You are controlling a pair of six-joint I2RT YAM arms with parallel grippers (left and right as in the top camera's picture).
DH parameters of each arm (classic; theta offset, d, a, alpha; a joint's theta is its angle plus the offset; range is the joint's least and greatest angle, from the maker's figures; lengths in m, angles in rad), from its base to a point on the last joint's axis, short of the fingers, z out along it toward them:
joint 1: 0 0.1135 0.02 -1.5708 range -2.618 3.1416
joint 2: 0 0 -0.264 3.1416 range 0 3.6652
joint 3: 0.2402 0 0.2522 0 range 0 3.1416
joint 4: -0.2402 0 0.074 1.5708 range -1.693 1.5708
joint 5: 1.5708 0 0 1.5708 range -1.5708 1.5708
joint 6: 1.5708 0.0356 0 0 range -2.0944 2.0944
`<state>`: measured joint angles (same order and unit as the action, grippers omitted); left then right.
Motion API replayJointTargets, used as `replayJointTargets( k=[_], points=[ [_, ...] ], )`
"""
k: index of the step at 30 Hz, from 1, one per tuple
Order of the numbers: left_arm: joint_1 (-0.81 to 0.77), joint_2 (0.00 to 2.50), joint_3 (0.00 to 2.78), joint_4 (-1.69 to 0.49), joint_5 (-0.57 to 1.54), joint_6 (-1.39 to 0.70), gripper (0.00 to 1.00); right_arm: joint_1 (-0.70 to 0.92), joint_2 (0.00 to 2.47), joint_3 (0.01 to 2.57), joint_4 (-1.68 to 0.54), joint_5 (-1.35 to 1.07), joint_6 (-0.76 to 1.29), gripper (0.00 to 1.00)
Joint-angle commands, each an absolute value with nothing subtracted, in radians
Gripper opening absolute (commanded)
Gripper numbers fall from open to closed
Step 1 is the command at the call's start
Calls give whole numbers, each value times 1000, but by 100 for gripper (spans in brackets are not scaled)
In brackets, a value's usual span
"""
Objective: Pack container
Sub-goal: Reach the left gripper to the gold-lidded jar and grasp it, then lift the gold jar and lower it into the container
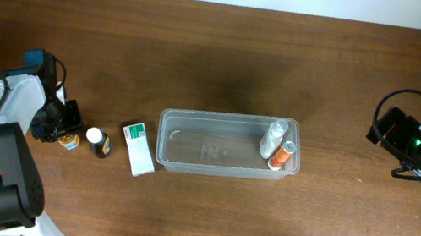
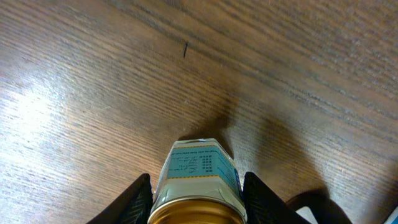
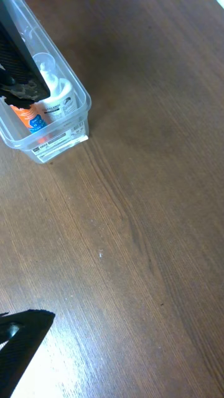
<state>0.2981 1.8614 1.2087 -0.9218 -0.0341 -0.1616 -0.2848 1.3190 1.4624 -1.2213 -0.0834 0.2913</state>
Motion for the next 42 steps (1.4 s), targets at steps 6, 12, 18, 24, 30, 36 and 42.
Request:
replayJointTargets(
  k=[6,12,18,24,30,36,42],
  points=[
    [304,1870,1209,-936,-41,-164,41,-288,1321,1472,-1219,-78,296,98],
    [304,1870,1209,-975,-41,-164,77,-288,1321,1472,-1219,-78,296,98],
    [304,1870,1209,-1008,-41,-165,78,-288,1321,1472,-1219,-78,296,99],
    [304,1870,1209,-981,-36,-172,44,-288,1321,1472,-1219,-78,297,99],
    [304,1870,1209,-974,-7,-171,34,-288,1321,1472,-1219,-78,296,98],
    [304,1869,1234,-980,-8,-166,31,-288,1321,1472,-1219,-78,296,98],
    [304,1849,1398,-1088,-7,-153,21,-288,1321,1472,-1219,-78,297,98]
  ],
)
